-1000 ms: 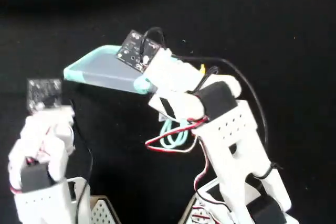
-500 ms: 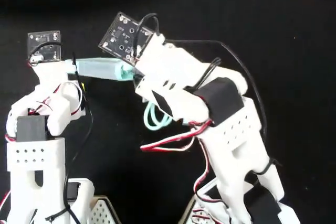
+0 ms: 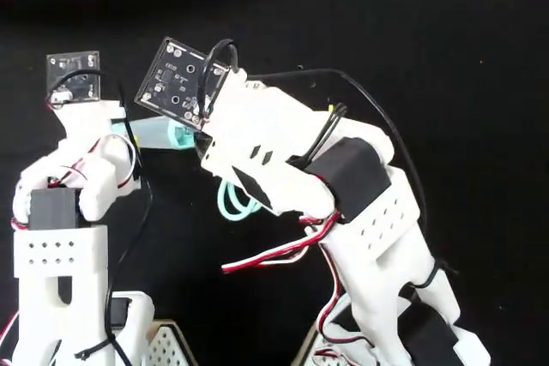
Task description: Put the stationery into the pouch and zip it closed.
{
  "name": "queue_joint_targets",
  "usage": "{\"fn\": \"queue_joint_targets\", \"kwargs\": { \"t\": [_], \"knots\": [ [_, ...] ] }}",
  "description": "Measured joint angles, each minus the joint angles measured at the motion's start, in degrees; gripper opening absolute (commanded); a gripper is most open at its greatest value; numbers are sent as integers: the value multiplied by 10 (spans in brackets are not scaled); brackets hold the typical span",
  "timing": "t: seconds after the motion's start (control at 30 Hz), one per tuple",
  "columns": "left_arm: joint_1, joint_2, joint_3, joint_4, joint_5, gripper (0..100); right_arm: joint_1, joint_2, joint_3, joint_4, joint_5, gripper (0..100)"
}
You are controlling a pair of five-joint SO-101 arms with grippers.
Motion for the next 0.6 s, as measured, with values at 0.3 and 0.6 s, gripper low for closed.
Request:
{"fn": "queue_joint_targets", "kwargs": {
  "t": [0.3,0.6],
  "knots": [
    [0,1,17,0,0,52,0,0,0,0,0,12],
    [0,1,-31,36,0,52,0,0,0,0,0,12]
  ]
}}
